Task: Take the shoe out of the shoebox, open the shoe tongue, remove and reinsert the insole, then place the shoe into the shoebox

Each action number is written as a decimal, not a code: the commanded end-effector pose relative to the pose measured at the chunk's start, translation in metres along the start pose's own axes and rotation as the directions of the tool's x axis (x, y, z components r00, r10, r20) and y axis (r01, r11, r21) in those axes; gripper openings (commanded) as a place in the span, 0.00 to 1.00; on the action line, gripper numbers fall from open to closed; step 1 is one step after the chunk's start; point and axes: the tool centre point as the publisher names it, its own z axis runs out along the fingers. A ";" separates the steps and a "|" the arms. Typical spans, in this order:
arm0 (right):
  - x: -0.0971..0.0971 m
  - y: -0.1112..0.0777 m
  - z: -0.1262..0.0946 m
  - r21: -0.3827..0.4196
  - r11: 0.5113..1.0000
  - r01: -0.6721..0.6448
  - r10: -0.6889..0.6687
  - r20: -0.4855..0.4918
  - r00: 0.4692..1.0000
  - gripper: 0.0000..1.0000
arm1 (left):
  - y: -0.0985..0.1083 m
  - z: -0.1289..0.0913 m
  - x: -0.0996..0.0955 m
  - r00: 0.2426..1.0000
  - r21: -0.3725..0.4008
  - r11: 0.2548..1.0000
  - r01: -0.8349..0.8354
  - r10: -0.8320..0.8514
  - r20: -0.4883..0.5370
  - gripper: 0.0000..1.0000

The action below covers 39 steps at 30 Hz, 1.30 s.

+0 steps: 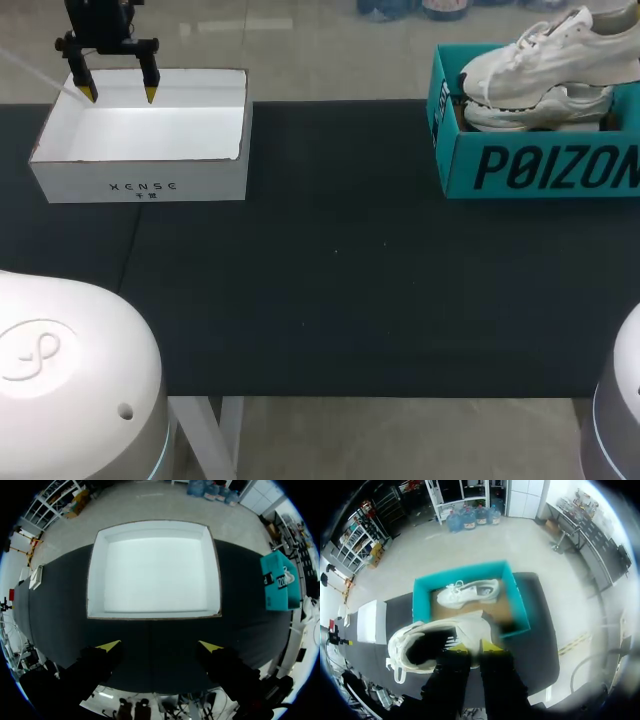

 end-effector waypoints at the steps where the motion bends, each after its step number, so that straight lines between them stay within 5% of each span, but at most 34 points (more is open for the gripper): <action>1: 0.010 -0.046 -0.037 -0.105 0.994 -0.017 0.017 0.000 1.000 0.00 | 0.001 0.000 0.000 1.000 0.000 1.000 0.000 0.000 0.001 1.00; 8: 0.037 -0.129 -0.051 -0.096 0.992 -0.078 0.076 -0.026 0.997 0.00 | 0.001 0.000 0.000 1.000 0.000 1.000 0.000 0.000 0.001 1.00; 18: 0.077 -0.219 -0.028 -0.075 0.984 -0.159 0.156 -0.046 0.987 0.00 | 0.001 0.000 0.000 1.000 0.000 1.000 0.000 0.000 0.001 1.00; 28: 0.115 -0.283 0.007 -0.068 0.979 -0.192 0.187 -0.071 0.980 0.00 | 0.001 0.000 0.000 1.000 0.000 1.000 0.000 0.000 0.001 1.00; 39: 0.148 -0.320 0.064 -0.071 0.979 -0.189 0.186 -0.054 0.981 0.00 | 0.001 0.000 0.000 1.000 0.000 1.000 0.000 0.000 0.001 1.00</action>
